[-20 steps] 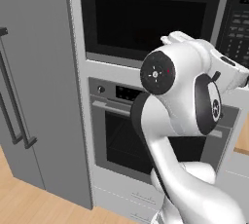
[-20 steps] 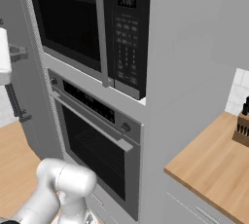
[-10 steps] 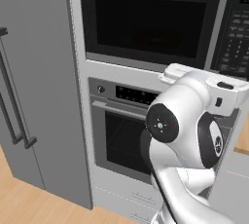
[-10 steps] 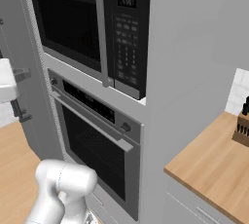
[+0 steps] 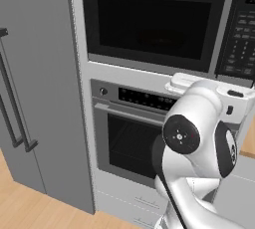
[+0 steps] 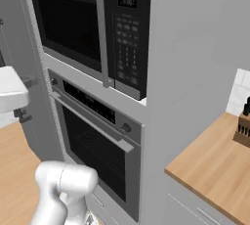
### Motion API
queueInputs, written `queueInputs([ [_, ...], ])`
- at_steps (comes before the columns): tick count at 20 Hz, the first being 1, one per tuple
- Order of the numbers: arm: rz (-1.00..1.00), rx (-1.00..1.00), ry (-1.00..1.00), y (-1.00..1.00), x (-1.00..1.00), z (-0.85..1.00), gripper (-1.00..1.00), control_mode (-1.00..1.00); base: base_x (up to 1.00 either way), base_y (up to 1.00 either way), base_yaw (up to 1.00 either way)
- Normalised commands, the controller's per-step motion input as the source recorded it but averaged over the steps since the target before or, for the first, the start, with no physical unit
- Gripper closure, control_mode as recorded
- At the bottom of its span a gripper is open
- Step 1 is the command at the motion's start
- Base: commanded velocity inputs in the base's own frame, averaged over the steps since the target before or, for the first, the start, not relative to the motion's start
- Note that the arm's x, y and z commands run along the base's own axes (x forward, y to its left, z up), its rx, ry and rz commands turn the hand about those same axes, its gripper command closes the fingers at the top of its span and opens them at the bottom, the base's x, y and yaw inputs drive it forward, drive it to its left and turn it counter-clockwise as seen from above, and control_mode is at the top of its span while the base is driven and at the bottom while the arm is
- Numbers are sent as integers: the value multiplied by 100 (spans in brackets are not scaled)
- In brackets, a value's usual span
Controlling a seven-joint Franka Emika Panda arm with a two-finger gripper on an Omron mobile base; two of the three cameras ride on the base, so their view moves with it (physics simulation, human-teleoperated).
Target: Open the microwave, place the bowl with waffle inside the microwave, then close the microwave door and turn it on.
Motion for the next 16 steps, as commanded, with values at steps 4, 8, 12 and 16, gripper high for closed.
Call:
queueInputs([
  [4,0,0,-6,-11,4,-40,100,-100,0,0,0],
  [8,0,0,-2,-30,20,-34,100,-100,0,0,0],
  [12,0,0,0,-35,26,-36,100,-100,0,0,0],
  [16,2,0,0,-35,39,-30,100,-100,0,0,0],
])
